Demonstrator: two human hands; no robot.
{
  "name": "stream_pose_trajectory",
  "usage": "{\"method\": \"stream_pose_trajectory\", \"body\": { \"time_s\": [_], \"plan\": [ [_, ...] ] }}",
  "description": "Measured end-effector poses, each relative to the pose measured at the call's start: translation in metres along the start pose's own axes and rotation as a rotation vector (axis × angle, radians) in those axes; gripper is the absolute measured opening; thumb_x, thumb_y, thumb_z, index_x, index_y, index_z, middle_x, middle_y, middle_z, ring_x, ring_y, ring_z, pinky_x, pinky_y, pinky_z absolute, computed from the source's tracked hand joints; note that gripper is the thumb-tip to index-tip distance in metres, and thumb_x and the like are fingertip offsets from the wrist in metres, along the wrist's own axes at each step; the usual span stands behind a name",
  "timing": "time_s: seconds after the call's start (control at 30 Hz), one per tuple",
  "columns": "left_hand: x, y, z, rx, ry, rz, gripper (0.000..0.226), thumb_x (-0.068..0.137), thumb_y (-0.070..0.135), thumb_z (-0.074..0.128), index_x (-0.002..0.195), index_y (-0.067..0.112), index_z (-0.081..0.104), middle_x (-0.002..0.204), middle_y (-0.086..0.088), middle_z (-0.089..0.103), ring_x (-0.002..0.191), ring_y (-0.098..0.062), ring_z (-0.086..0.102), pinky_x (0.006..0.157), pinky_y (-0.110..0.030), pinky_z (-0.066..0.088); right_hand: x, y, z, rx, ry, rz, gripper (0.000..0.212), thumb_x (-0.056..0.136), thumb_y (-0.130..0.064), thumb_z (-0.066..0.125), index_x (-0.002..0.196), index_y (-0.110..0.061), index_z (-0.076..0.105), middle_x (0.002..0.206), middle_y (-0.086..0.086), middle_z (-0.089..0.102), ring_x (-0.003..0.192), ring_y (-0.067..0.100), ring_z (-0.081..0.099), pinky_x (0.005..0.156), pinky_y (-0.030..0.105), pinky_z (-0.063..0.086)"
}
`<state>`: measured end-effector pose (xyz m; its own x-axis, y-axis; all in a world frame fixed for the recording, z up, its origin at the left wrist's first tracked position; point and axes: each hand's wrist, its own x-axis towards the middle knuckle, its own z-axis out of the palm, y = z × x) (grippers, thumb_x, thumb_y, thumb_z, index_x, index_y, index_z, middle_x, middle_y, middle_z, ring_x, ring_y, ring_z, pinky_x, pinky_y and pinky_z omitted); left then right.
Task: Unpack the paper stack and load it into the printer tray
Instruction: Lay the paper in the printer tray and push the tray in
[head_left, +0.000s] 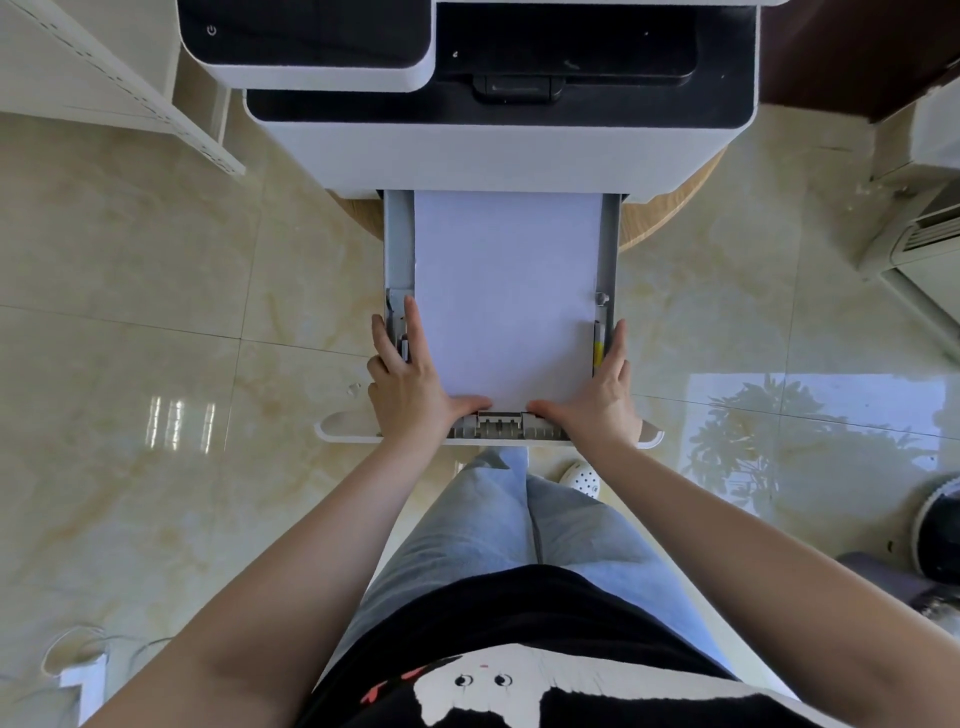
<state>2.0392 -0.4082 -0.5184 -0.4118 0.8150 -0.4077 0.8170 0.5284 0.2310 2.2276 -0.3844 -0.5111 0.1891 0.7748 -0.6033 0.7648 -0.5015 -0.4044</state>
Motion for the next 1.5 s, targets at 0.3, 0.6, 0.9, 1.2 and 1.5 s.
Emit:
{"method": "stream_pose_trajectory", "body": {
  "time_s": [0.3, 0.6, 0.9, 1.2, 1.5],
  "plan": [
    [0.005, -0.022, -0.004, -0.077, 0.01, 0.098, 0.146, 0.04, 0.055, 0.087, 0.149, 0.029, -0.006, 0.153, -0.016, 0.014, 0.13, -0.039, 0.038, 0.088, -0.049, 0.053, 0.001, 0.012, -0.006, 0.092, -0.009, -0.073, 0.131, 0.06, -0.03, 0.086, 0.149, -0.037, -0.009, 0.159, -0.004, 0.019, 0.137, 0.023, 0.04, 0.078, 0.037, 0.047],
    [0.003, -0.032, 0.0, -0.31, 0.074, 0.121, 0.1, 0.072, 0.033, 0.078, 0.148, 0.039, 0.014, 0.149, -0.014, 0.022, 0.107, -0.03, 0.059, 0.069, -0.041, 0.059, 0.003, 0.015, -0.005, 0.192, 0.038, -0.185, 0.088, 0.082, -0.024, 0.07, 0.147, -0.048, 0.015, 0.125, 0.003, 0.043, 0.071, 0.003, 0.047, 0.057, 0.018, 0.037],
    [0.017, -0.021, -0.003, -0.31, 0.095, 0.083, 0.085, 0.069, 0.03, 0.081, 0.141, 0.028, 0.036, 0.146, -0.012, 0.025, 0.102, -0.032, 0.059, 0.071, -0.04, 0.055, 0.02, -0.002, -0.005, 0.021, 0.115, -0.163, 0.073, 0.084, -0.03, 0.067, 0.144, -0.038, 0.027, 0.133, 0.004, 0.042, 0.1, 0.027, 0.058, 0.066, 0.036, 0.046],
    [0.013, -0.021, -0.003, -0.388, 0.094, 0.124, 0.083, 0.074, 0.024, 0.078, 0.144, 0.025, 0.032, 0.147, -0.016, 0.024, 0.116, -0.032, 0.052, 0.085, -0.036, 0.05, 0.016, -0.001, -0.005, 0.187, 0.098, -0.174, 0.071, 0.086, -0.024, 0.065, 0.144, -0.041, 0.028, 0.137, 0.0, 0.039, 0.103, 0.017, 0.053, 0.073, 0.031, 0.044],
    [0.005, -0.039, -0.013, -0.768, 0.234, -0.19, 0.023, 0.084, 0.028, 0.068, 0.099, 0.011, 0.07, 0.095, 0.005, 0.066, 0.096, -0.025, 0.064, 0.086, -0.038, 0.052, 0.012, 0.018, -0.012, 0.637, 0.167, -0.006, 0.019, 0.089, -0.018, 0.062, 0.108, -0.017, 0.064, 0.093, -0.013, 0.066, 0.099, 0.016, 0.068, 0.075, 0.028, 0.052]
  ]
}}
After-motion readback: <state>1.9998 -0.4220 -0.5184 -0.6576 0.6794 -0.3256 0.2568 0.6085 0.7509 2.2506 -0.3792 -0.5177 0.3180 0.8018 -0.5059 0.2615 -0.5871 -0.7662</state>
